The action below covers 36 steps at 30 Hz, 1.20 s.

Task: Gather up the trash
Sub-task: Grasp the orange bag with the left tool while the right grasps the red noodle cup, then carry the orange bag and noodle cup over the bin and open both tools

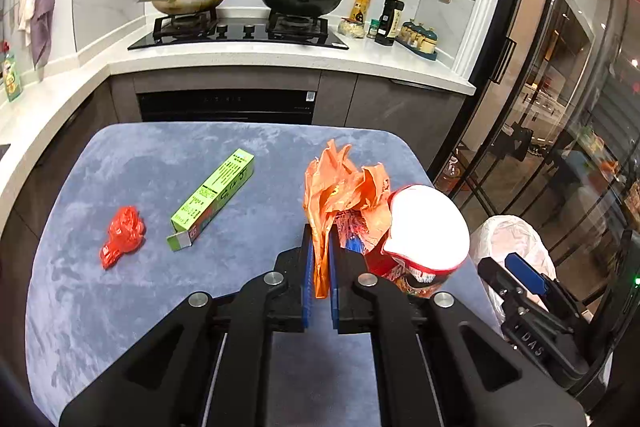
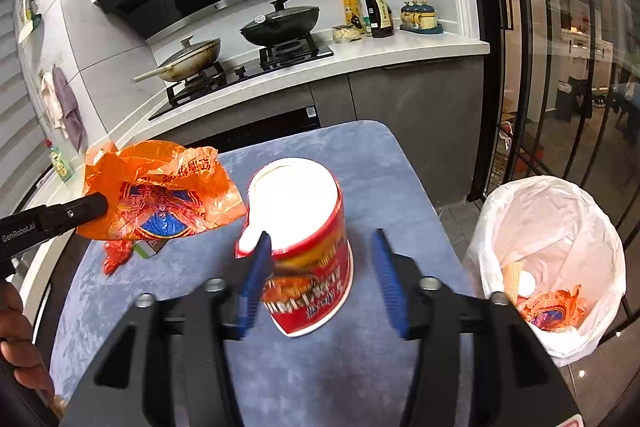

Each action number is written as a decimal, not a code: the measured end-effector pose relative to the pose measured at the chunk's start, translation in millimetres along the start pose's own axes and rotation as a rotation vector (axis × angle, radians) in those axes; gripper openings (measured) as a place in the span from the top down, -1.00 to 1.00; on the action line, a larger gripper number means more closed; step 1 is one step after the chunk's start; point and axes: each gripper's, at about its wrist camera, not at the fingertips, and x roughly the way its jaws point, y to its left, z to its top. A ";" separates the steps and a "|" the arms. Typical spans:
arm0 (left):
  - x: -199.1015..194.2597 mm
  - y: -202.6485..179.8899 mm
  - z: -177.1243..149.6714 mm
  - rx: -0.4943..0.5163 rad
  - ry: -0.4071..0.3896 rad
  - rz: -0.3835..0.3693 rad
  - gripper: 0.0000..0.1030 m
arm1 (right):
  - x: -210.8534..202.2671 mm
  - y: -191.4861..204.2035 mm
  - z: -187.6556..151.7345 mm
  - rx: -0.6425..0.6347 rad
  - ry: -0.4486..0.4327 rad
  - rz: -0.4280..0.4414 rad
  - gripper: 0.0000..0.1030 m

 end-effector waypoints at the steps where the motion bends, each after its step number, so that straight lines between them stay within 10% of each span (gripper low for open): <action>1: 0.4 1.4 -0.6 -0.003 0.002 0.003 0.89 | 2.8 2.8 -1.1 -0.007 0.001 -0.001 -0.21; 12: 0.5 17.8 -0.8 -0.019 0.003 0.026 0.88 | 41.4 40.2 -24.0 -0.081 0.033 -0.053 -0.56; 24: 11.2 21.3 -4.1 -0.013 0.025 0.014 0.88 | 71.4 31.2 -19.9 -0.023 0.037 -0.116 -0.28; 36: 0.8 -26.2 1.1 0.061 0.000 -0.052 0.88 | 14.8 -8.3 3.8 0.034 -0.062 -0.137 -0.26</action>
